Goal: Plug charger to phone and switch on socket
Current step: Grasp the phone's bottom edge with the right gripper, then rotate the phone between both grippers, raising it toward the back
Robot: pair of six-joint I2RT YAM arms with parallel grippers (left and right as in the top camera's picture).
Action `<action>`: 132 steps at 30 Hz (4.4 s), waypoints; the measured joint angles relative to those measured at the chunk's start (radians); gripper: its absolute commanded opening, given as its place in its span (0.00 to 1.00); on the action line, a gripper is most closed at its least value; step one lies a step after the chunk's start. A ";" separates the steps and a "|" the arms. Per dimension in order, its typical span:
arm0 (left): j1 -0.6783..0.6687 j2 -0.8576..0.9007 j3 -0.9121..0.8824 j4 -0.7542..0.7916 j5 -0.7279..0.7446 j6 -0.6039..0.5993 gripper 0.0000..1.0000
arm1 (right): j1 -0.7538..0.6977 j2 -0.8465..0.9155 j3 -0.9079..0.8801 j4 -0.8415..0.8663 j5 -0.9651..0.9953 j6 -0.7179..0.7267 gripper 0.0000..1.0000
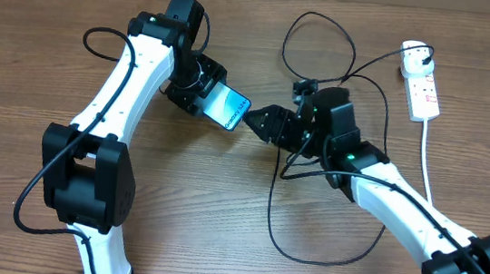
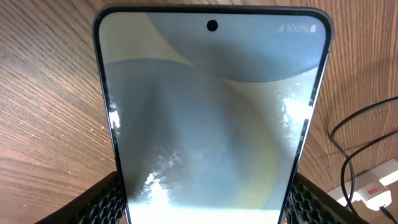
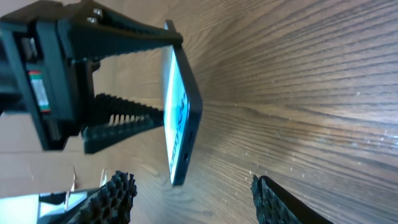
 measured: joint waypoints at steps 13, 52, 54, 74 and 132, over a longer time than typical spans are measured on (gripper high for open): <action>-0.001 0.000 0.000 -0.012 0.066 -0.003 0.04 | 0.071 0.008 -0.002 0.084 0.129 0.064 0.53; -0.045 0.000 0.000 -0.058 0.099 -0.003 0.04 | 0.129 0.067 -0.002 0.135 0.217 0.083 0.27; -0.045 0.000 0.000 -0.058 0.100 -0.003 0.04 | 0.129 0.067 -0.002 0.134 0.217 0.083 0.27; -0.045 0.000 0.000 -0.055 0.103 -0.003 0.04 | 0.129 0.067 -0.002 0.132 0.217 0.133 0.10; 0.055 -0.002 0.006 0.419 0.706 0.596 0.98 | -0.211 -0.233 -0.007 0.101 0.071 0.290 0.04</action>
